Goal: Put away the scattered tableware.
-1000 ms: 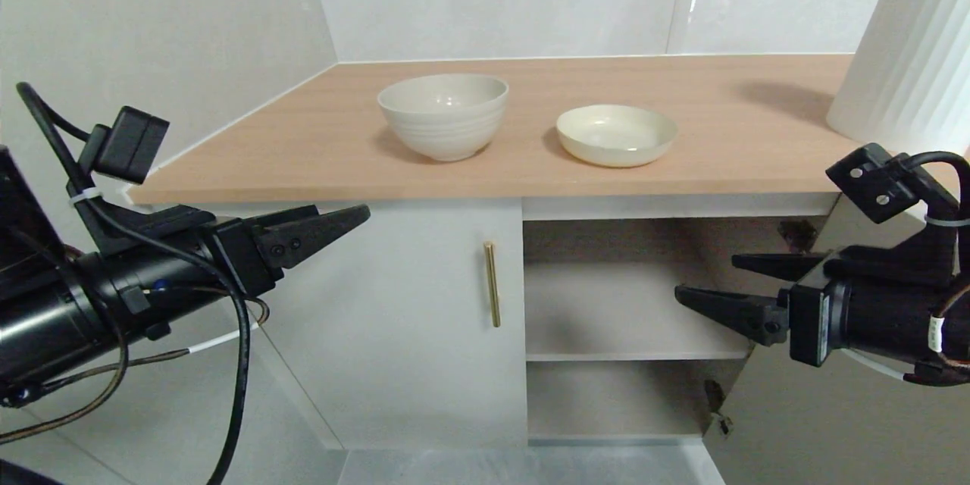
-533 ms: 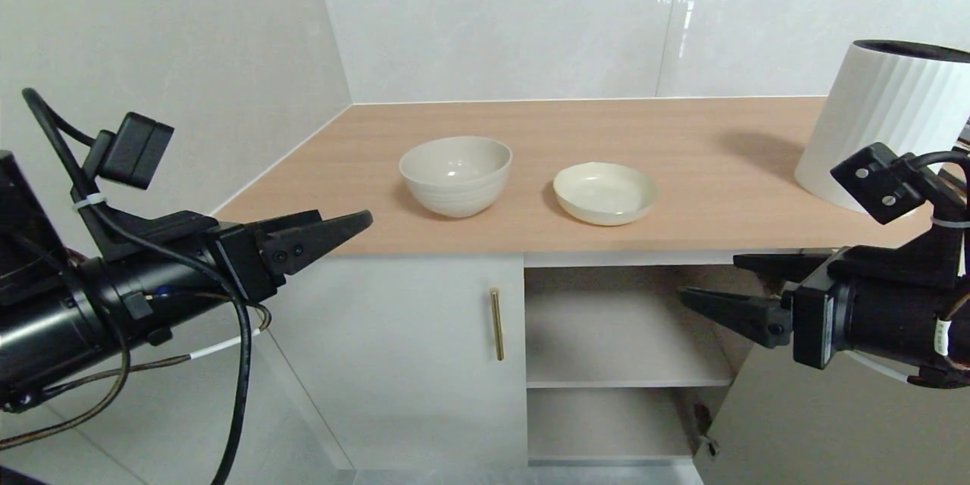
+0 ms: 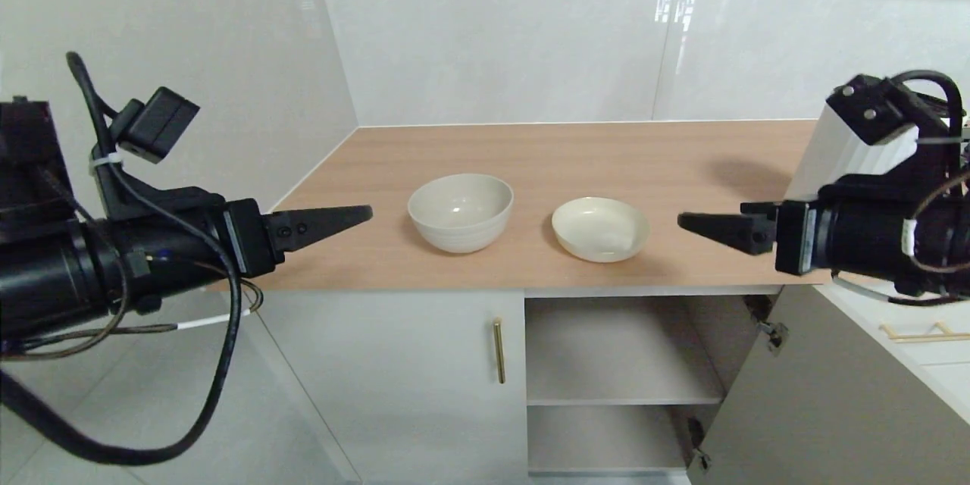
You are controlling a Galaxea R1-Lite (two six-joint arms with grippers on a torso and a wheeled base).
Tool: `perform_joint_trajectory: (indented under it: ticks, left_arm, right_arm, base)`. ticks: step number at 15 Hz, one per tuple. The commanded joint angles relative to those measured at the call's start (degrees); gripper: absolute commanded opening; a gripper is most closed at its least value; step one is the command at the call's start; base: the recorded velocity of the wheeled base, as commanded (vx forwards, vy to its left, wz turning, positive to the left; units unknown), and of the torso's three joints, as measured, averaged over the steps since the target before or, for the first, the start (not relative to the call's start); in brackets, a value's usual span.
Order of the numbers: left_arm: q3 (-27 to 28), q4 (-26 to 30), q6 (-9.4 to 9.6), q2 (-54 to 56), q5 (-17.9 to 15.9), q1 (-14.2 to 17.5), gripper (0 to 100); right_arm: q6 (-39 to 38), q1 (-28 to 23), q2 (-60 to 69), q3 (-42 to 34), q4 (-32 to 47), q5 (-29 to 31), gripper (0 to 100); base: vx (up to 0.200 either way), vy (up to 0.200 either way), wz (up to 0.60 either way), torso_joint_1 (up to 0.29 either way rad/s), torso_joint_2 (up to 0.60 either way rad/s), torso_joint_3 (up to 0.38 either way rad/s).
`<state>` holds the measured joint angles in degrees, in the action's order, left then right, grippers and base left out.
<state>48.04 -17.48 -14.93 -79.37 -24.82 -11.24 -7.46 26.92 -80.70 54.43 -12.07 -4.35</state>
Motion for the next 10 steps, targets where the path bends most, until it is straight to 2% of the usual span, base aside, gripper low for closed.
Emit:
perform_joint_trajectory:
  ticks: [1,2,3,5,7,8,9,10]
  left_arm:
    - [11.1,11.9,0.26,-1.7,2.8,2.1,100]
    - [13.7,14.8,0.34,-3.2,6.9,2.0,100]
    - [15.0,15.5,0.34,-4.1,8.6,1.8,100]
    - [20.4,15.8,-0.45,-11.2,21.0,-1.9,100]
    - [23.7,14.3,-5.81,-20.4,36.6,-7.6,100]
    - [25.5,13.4,-6.95,-24.9,44.2,-9.5,100]
    - [28.2,12.3,-7.13,-28.6,50.0,-10.5,100]
    - [29.9,11.4,-7.13,-30.7,52.2,-10.9,100]
  right_arm:
    - [-6.3,-0.1,-11.4,19.0,11.5,5.8,100]
    - [-6.8,0.0,-13.1,22.0,15.9,8.0,100]
    - [-7.0,0.1,-13.4,22.3,17.2,8.7,100]
    - [-11.9,-0.5,-15.0,18.4,16.8,10.2,100]
    - [-12.1,-1.4,-16.6,18.1,13.8,11.7,100]
    - [-12.1,-1.4,-16.8,18.0,13.4,12.9,100]
    - [-12.1,-1.4,-16.9,17.9,13.4,14.1,100]
    - [-12.1,-1.4,-16.9,18.0,13.4,15.0,100]
  base:
    - [0.000,0.000,0.00,0.036,-0.06,-0.036]
    - [0.000,0.000,0.00,0.000,0.00,0.000]
    - [0.000,0.000,0.00,0.000,0.00,0.000]
    - [0.000,0.000,0.00,0.000,0.00,0.000]
    - [0.000,0.000,0.00,0.000,0.00,0.000]
    - [0.000,0.000,0.00,0.000,0.00,0.000]
    - [0.000,0.000,0.00,0.000,0.00,0.000]
    - [0.000,0.000,0.00,0.000,0.00,0.000]
